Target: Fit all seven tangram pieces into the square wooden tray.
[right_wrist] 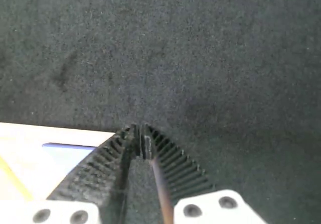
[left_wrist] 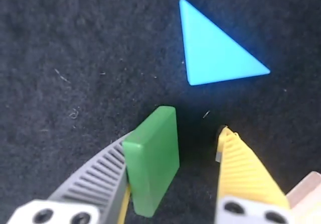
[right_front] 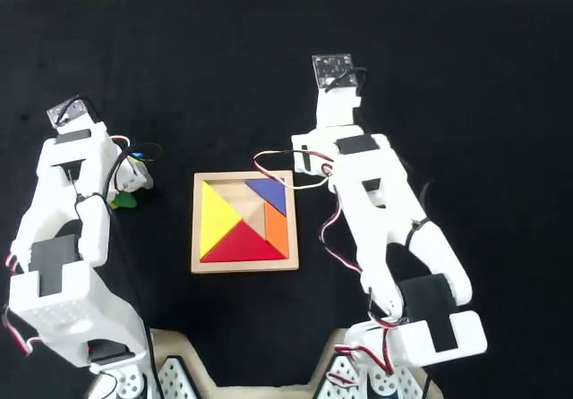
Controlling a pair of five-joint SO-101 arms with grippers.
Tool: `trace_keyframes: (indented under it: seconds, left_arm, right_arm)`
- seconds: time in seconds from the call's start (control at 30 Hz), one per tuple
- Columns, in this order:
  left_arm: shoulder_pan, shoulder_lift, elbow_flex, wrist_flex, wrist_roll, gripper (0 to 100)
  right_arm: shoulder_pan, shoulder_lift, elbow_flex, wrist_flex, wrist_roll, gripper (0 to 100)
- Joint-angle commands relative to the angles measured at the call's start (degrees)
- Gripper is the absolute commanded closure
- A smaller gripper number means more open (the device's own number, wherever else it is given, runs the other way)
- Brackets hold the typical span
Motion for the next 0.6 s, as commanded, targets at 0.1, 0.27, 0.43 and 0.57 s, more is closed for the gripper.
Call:
trace_keyframes:
  seconds: [0.1,0.27,0.43,0.57]
  left_arm:
    - [-0.1,-0.8,-3.3,3.6,-0.2,76]
    - [-5.3,-7.5,-7.4,13.5,-6.0,76]
    - [-5.1,-9.8,-5.0,13.0,-8.7,75]
    - [-3.7,-6.5,-2.2,6.9,-8.7,75]
  right_arm:
    - [-0.6,-3.0,-0.8,-1.1,0.7,98.6]
    - [-0.6,-3.0,-0.9,-1.1,0.7,98.6]
    - [-0.6,-3.0,-1.0,-1.1,0.7,98.6]
    - [-0.6,-3.0,-0.8,-1.1,0.7,98.6]
